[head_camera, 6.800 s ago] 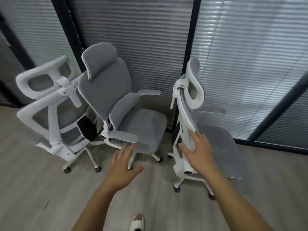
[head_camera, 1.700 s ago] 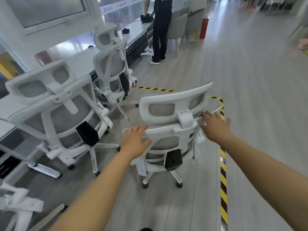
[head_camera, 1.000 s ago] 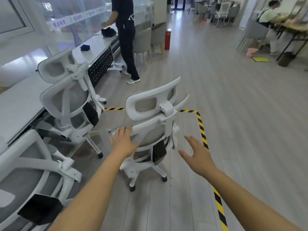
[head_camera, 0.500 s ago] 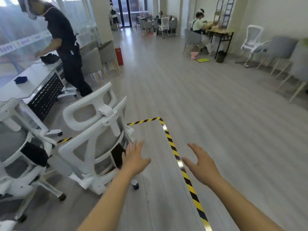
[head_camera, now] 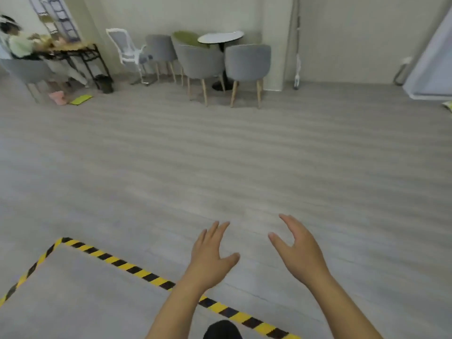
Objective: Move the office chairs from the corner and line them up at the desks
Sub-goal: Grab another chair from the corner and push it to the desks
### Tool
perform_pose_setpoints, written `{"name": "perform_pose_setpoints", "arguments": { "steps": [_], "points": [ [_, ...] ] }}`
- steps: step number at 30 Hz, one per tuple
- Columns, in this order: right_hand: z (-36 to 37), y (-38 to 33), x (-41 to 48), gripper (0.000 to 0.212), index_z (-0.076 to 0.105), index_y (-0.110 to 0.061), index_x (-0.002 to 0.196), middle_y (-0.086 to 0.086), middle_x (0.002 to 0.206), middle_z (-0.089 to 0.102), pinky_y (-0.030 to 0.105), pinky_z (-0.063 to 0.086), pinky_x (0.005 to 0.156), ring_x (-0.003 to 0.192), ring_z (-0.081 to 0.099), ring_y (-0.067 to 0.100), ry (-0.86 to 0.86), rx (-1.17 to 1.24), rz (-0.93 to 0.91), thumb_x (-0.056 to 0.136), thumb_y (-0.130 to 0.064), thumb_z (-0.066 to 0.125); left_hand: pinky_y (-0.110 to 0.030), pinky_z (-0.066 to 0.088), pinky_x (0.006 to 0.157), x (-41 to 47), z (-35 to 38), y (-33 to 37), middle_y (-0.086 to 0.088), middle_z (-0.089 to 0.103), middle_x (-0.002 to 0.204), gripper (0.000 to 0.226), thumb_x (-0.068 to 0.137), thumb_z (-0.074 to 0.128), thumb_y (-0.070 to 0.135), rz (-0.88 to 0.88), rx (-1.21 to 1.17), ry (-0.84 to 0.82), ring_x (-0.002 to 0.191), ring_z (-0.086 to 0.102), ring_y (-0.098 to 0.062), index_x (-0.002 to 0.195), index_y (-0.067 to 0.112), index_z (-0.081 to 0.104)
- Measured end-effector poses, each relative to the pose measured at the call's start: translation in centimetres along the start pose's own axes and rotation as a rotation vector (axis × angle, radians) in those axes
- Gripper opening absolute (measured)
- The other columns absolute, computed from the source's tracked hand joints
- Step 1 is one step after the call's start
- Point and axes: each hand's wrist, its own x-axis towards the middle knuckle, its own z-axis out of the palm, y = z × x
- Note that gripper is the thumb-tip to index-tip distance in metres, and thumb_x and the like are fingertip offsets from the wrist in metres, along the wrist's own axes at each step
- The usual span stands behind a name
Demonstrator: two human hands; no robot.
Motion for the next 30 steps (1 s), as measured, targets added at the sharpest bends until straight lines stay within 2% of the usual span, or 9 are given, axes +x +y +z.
{"name": "perform_pose_setpoints", "arguments": {
  "steps": [5, 9, 14, 17, 21, 25, 28, 30],
  "points": [
    [-6.9, 8.9, 1.0, 0.063, 0.031, -0.04, 0.147, -0.011, 0.158, 0.022, 0.041, 0.017, 0.12, 0.148, 0.012, 0.013, 0.192, 0.013, 0.29, 0.09, -0.059, 0.051, -0.043, 0.004, 0.121, 9.3, 6.6, 9.1, 0.019, -0.005, 0.161, 0.077, 0.09, 0.056, 0.051, 0.225, 0.204, -0.223, 0.15, -0.01, -0.016, 0.15, 0.049, 0.008],
    [-12.0, 14.4, 3.0, 0.064, 0.026, -0.044, 0.146, -0.01, 0.16, 0.018, 0.041, 0.012, 0.119, 0.149, 0.003, 0.016, 0.303, -0.03, 0.498, 0.089, -0.062, 0.048, -0.043, 0.004, 0.121, 16.4, 12.1, 16.1, 0.02, -0.008, 0.161, 0.079, 0.086, 0.058, 0.056, 0.354, 0.221, -0.448, 0.15, -0.011, -0.016, 0.148, 0.053, 0.008],
    [-21.2, 18.3, 6.6, 0.064, 0.025, -0.049, 0.145, -0.015, 0.16, 0.015, 0.042, 0.011, 0.12, 0.149, 0.002, 0.011, 0.401, -0.012, 0.634, 0.088, -0.067, 0.046, -0.046, 0.003, 0.121, 24.4, 17.4, 27.4, 0.016, -0.007, 0.162, 0.082, 0.085, 0.057, 0.062, 0.536, 0.291, -0.614, 0.15, -0.01, -0.019, 0.15, 0.05, 0.007],
    [-26.8, 20.1, 6.4, 0.064, 0.028, -0.053, 0.142, -0.018, 0.158, 0.019, 0.044, 0.015, 0.12, 0.148, 0.007, 0.008, 0.604, 0.045, 0.67, 0.083, -0.072, 0.045, -0.043, 0.003, 0.122, 27.4, 21.8, 35.3, 0.016, -0.006, 0.162, 0.082, 0.085, 0.055, 0.065, 0.65, 0.268, -0.684, 0.15, -0.008, -0.018, 0.15, 0.049, 0.008],
    [-31.3, 23.8, 2.4, 0.068, 0.034, -0.053, 0.139, -0.017, 0.157, 0.023, 0.044, 0.018, 0.119, 0.147, 0.011, 0.008, 0.842, 0.113, 0.83, 0.077, -0.077, 0.045, -0.046, 0.001, 0.121, 28.6, 30.2, 43.9, 0.015, -0.009, 0.162, 0.083, 0.083, 0.05, 0.072, 0.838, 0.407, -0.79, 0.15, -0.01, -0.019, 0.15, 0.049, 0.006],
    [-34.7, 28.1, -3.3, 0.055, 0.038, -0.066, 0.122, -0.021, 0.152, 0.031, 0.043, 0.024, 0.118, 0.144, 0.021, 0.005, 1.124, 0.342, 0.999, 0.07, -0.08, 0.049, -0.047, -0.003, 0.121, 26.1, 39.8, 51.5, 0.017, -0.012, 0.161, 0.081, 0.084, 0.049, 0.071, 1.005, 0.485, -0.935, 0.149, -0.014, -0.018, 0.15, 0.05, 0.005],
    [-37.6, 33.1, -6.7, 0.065, 0.039, -0.058, 0.131, -0.019, 0.153, 0.03, 0.045, 0.025, 0.117, 0.144, 0.021, 0.008, 1.272, 0.367, 1.113, 0.071, -0.078, 0.05, -0.046, -0.008, 0.12, 23.4, 47.2, 56.6, 0.018, -0.014, 0.16, 0.081, 0.085, 0.05, 0.069, 1.133, 0.567, -1.012, 0.149, -0.016, -0.017, 0.15, 0.051, 0.004],
    [-40.4, 36.8, -7.8, 0.062, 0.038, -0.054, 0.134, -0.02, 0.152, 0.03, 0.045, 0.025, 0.117, 0.144, 0.022, 0.008, 1.329, 0.35, 1.142, 0.077, -0.073, 0.053, -0.046, -0.009, 0.12, 22.1, 51.8, 59.8, 0.017, -0.014, 0.161, 0.081, 0.085, 0.05, 0.069, 1.181, 0.627, -1.028, 0.149, -0.016, -0.018, 0.15, 0.05, 0.004]
  ]
}}
